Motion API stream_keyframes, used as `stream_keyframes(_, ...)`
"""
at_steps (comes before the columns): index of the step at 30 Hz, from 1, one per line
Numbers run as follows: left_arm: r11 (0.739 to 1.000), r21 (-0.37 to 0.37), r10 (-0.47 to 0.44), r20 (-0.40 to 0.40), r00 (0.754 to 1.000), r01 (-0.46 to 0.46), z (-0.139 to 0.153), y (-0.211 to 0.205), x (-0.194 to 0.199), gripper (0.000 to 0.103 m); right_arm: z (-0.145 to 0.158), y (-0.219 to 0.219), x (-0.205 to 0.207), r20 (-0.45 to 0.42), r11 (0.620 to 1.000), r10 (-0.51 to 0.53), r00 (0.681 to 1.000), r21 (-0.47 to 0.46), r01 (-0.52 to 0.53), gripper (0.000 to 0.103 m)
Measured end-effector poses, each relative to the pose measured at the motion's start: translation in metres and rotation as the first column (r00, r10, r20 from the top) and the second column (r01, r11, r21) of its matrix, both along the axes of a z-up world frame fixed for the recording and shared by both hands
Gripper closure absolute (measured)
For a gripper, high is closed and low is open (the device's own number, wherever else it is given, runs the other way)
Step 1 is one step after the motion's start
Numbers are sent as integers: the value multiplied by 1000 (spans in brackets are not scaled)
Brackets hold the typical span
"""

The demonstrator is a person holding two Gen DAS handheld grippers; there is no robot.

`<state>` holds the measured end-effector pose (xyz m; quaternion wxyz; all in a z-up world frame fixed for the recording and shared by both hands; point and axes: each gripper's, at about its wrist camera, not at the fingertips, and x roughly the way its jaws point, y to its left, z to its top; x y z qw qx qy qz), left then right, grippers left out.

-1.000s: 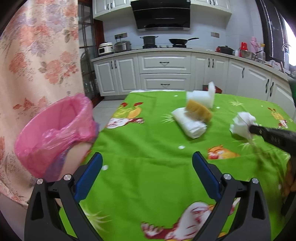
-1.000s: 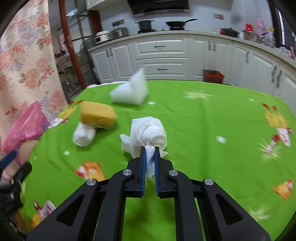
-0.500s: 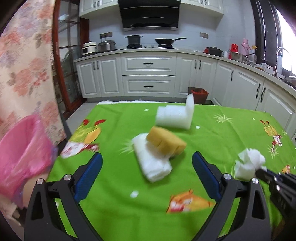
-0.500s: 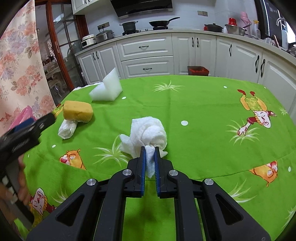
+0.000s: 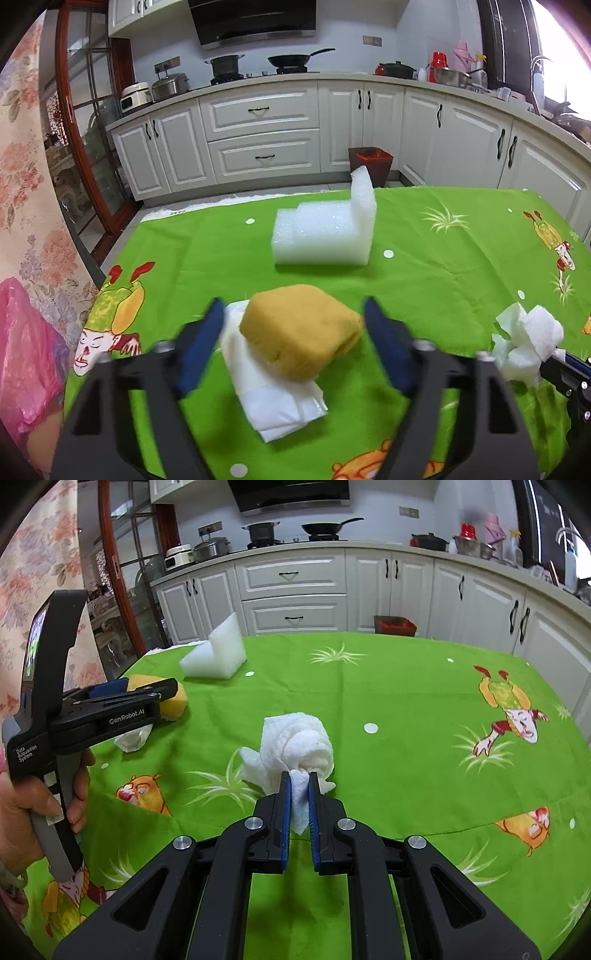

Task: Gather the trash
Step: 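Grasp the white tissue with the right tool while the left tool grasps the yellow sponge, then lift the sponge and tissue and carry both toward the wastebasket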

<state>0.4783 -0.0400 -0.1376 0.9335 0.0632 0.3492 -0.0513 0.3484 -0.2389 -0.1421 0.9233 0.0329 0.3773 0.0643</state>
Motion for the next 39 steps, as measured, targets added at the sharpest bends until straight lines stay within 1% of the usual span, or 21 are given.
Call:
stream_keyframes(1, 1000, 4, -4, -5, 1000, 4, -1, -2, 1, 50, -1, -1, 1, -3, 1000, -4, 1000, 8, 4, 92)
stream_keyframes(2, 1000, 7, -1, 9, 1000, 1, 0, -2, -1, 54, -1, -2, 1, -4, 1000, -7, 1000, 13, 7, 92)
stream_keyframes(3, 1000, 6, 3, 32, 999, -4, 2, -2, -6, 58, -1, -3, 1, -5, 1000, -9, 1000, 15, 9, 92)
stream_keyframes(5, 1000, -5, 14, 71, 997, -14, 6, -2, -20, 62, -1, -3, 2, -4, 1000, -9, 1000, 13, 9, 92)
stream_keyframes(7, 1000, -19, 24, 98, 995, -22, 10, 0, -34, 63, -1, -4, 2, -2, 1000, -9, 1000, 12, 9, 92)
stream_keyframes(11, 995, -91, 42, 125, 991, -31, 17, 9, -69, 63, -2, -3, 1, -2, 1000, -10, 1000, 15, 10, 92)
stream_keyframes(12, 993, -112, 44, 123, 991, -31, 17, 11, -79, 63, -2, -3, 0, -2, 1000, -9, 1000, 15, 9, 92)
stream_keyframes(14, 991, -127, 47, 121, 992, -31, 16, 12, -94, 63, -2, -3, 0, -2, 1000, -8, 1000, 13, 8, 92)
stream_keyframes(18, 992, -120, 45, 121, 992, -30, 14, 14, -123, 63, -1, -3, 0, 1, 1000, -9, 1000, 11, 9, 92)
stream_keyframes(22, 991, -125, 56, 103, 993, -43, 10, 16, -144, 63, -1, -3, -1, 5, 1000, -9, 1000, 11, 9, 92)
stream_keyframes(25, 994, -104, 52, 97, 994, -41, 9, 16, -158, 63, 1, -6, -3, 15, 1000, -17, 1000, 20, 16, 92)
stream_keyframes(28, 993, -106, 52, 84, 995, -43, 7, 18, -171, 63, 4, -6, -5, 30, 1000, -14, 999, 23, 14, 92)
stream_keyframes(31, 994, -100, 52, 83, 995, -44, 6, 22, -187, 63, 9, -4, -11, 61, 1000, -2, 998, 17, 1, 92)
stream_keyframes(34, 994, -102, 58, 80, 995, -49, 7, 30, -201, 63, 9, 0, -22, 52, 999, 6, 999, 53, -9, 92)
stream_keyframes(39, 992, -108, 70, 82, 994, -60, 9, 42, -216, 63, 17, 19, -42, 68, 996, 63, 996, 62, -67, 92)
